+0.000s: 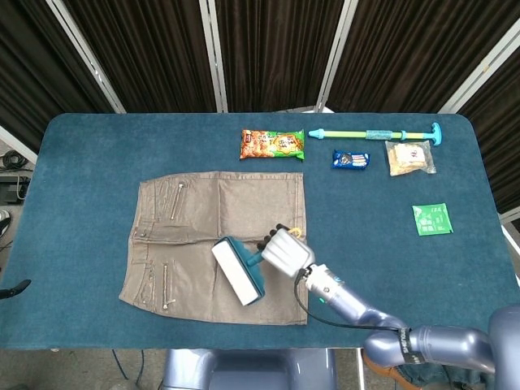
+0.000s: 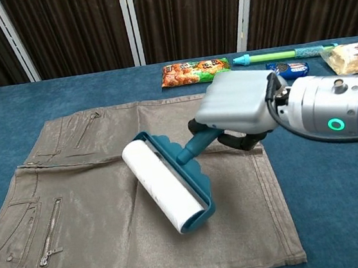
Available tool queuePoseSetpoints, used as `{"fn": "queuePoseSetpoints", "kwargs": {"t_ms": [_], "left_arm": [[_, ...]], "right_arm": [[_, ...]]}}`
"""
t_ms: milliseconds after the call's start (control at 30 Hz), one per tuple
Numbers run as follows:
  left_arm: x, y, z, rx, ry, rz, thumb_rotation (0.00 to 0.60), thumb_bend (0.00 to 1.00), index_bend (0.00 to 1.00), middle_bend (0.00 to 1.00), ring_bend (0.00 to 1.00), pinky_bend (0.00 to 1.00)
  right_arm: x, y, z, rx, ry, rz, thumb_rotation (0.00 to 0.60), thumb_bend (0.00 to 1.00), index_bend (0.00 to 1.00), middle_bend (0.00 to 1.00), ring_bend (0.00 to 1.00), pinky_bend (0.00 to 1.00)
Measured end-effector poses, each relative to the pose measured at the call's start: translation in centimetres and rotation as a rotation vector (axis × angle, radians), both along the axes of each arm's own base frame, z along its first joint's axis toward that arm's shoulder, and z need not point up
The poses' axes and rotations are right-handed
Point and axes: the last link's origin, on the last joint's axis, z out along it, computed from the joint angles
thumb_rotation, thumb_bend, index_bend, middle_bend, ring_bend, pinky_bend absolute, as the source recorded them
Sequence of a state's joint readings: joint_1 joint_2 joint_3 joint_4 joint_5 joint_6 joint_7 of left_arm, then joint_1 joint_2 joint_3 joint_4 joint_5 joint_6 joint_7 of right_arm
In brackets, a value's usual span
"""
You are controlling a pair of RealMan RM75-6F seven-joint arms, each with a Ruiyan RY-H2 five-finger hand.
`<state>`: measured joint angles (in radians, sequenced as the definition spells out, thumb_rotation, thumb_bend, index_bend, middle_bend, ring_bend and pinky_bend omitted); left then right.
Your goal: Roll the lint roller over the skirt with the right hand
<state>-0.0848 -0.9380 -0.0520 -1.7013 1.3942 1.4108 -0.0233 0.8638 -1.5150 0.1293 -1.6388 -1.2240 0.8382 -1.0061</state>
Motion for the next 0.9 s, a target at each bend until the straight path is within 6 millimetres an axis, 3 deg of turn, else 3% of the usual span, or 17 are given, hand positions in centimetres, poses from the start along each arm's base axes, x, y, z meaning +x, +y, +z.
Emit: {"fn": "queuePoseSetpoints", "kwargs": {"t_ms": [200,400,900], "left_arm": [[0.0,0.0,0.0,-0.003,-0.002,-0.003,0.600,0.00,0.00,0.00,0.00,0.00],[0.3,-0.1,-0.2,-0.008,0.002,-0.010,0.600,0.00,0.00,0.00,0.00,0.00],[0.7,-0.1,-0.8,-0.023,0.010,-0.020,0.600,0.00,0.00,0.00,0.00,0.00]], "right_arm": [[-0.1,0.8,-1.7,-0.042,0.092,0.013,0.600,1.00,0.46,0.56,0.45,0.49],[-2.2,0.0,-2.1,-0.109,0.190,0.018,0.600,1.00,0.47,0.56,0.46,0.49],[-8.6,-3.9,2.0,-0.265,0.334,-0.084,0.600,1.00,0.47,0.56,0.46,0.49]]}}
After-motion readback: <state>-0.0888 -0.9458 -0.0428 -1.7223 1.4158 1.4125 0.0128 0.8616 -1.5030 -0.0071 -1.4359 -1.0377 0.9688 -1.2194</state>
